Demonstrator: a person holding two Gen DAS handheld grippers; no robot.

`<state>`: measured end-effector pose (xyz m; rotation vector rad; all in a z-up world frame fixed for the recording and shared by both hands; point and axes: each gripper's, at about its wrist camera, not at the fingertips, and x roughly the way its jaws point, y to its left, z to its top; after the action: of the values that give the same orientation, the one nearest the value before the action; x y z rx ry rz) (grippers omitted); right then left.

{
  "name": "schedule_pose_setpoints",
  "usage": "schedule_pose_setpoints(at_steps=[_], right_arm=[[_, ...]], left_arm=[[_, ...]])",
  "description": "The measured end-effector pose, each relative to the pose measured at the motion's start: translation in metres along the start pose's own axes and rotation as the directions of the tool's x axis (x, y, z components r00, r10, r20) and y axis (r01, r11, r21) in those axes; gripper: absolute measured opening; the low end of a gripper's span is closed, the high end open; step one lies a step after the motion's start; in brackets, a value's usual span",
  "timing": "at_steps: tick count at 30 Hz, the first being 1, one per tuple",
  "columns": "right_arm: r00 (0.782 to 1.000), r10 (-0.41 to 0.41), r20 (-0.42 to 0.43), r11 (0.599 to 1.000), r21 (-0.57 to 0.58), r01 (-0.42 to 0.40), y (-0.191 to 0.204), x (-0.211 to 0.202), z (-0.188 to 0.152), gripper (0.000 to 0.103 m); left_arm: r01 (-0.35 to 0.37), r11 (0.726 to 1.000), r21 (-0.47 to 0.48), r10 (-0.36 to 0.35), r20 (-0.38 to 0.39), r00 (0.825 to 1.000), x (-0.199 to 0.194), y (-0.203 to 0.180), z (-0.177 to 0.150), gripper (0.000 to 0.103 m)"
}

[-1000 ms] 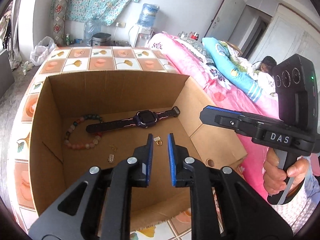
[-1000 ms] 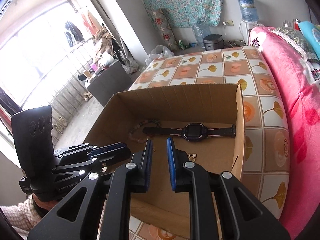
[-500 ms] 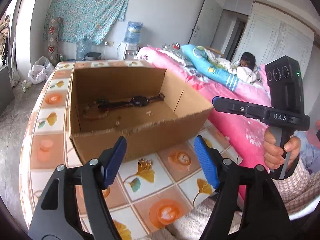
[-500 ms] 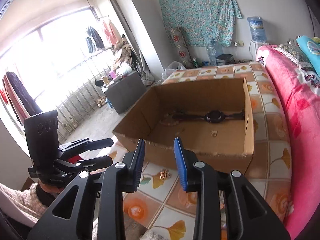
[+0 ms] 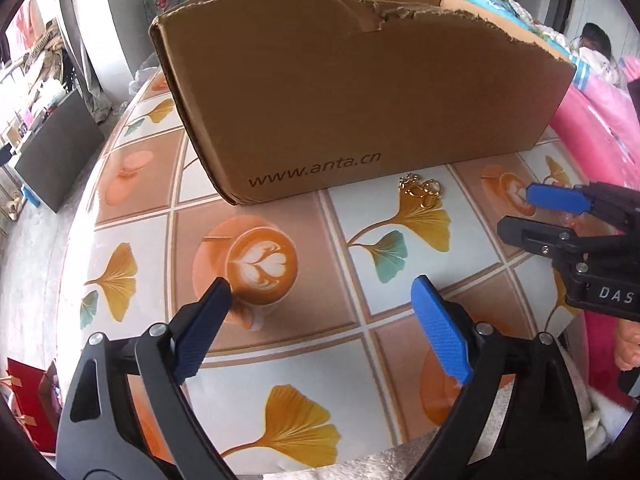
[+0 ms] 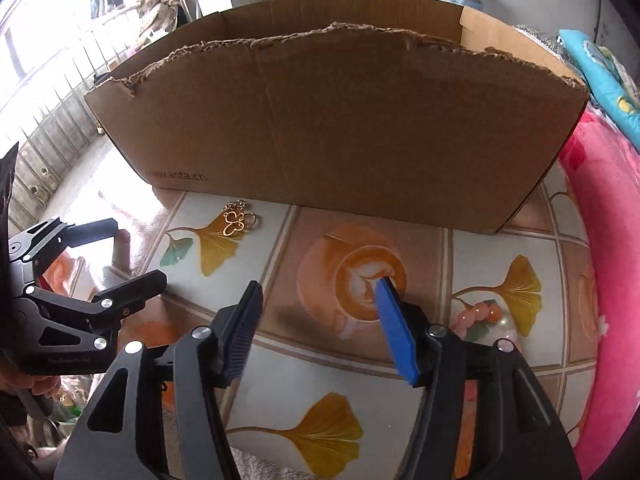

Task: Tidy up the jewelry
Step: 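Lower the open left tool toward the gold flower charm on the table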

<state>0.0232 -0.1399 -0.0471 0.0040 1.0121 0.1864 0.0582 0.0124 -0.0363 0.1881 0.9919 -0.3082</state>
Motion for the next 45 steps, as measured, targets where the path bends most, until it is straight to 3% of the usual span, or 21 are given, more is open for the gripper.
schedule_pose_setpoints(at_steps=[2, 4, 6, 17, 31, 40, 45], right_arm=[[1.000, -0.014, 0.001, 1.000, -0.019, 0.014, 0.000, 0.002, 0.001, 0.069], [1.000, -0.029, -0.013, 0.998, -0.055, 0.028, 0.001, 0.008, 0.002, 0.087], [0.999, -0.047, -0.025, 0.996, -0.080, 0.045, 0.003, 0.012, 0.000, 0.097], [0.997, -0.070, 0.012, 0.997, -0.038, 0.071, 0.003, 0.003, -0.021, 0.097], [0.994, -0.103, 0.034, 0.995, 0.019, 0.102, 0.005, 0.002, -0.017, 0.097], [0.982, -0.060, 0.179, 0.998, -0.012, 0.063, 0.005, -0.032, -0.007, 0.097], [0.987, 0.007, 0.162, 1.000, -0.002, -0.006, -0.009, -0.036, -0.009, 0.093]], left_arm=[[-0.002, 1.000, -0.020, 0.002, 0.010, 1.000, 0.000, 0.003, -0.001, 0.095], [-0.002, 1.000, -0.020, 0.003, 0.022, 1.000, -0.003, 0.005, -0.001, 0.095], [-0.003, 1.000, -0.014, 0.003, 0.027, 1.000, -0.003, 0.002, 0.001, 0.095], [0.008, 1.000, 0.003, -0.008, 0.021, 1.000, 0.006, 0.010, -0.001, 0.096], [-0.011, 1.000, -0.015, 0.012, 0.082, 0.997, 0.004, 0.008, -0.010, 0.096], [-0.003, 1.000, -0.006, 0.004, 0.058, 0.998, 0.001, 0.008, -0.008, 0.095], [0.073, 0.997, 0.000, -0.072, 0.156, 0.985, -0.017, 0.006, -0.003, 0.091]])
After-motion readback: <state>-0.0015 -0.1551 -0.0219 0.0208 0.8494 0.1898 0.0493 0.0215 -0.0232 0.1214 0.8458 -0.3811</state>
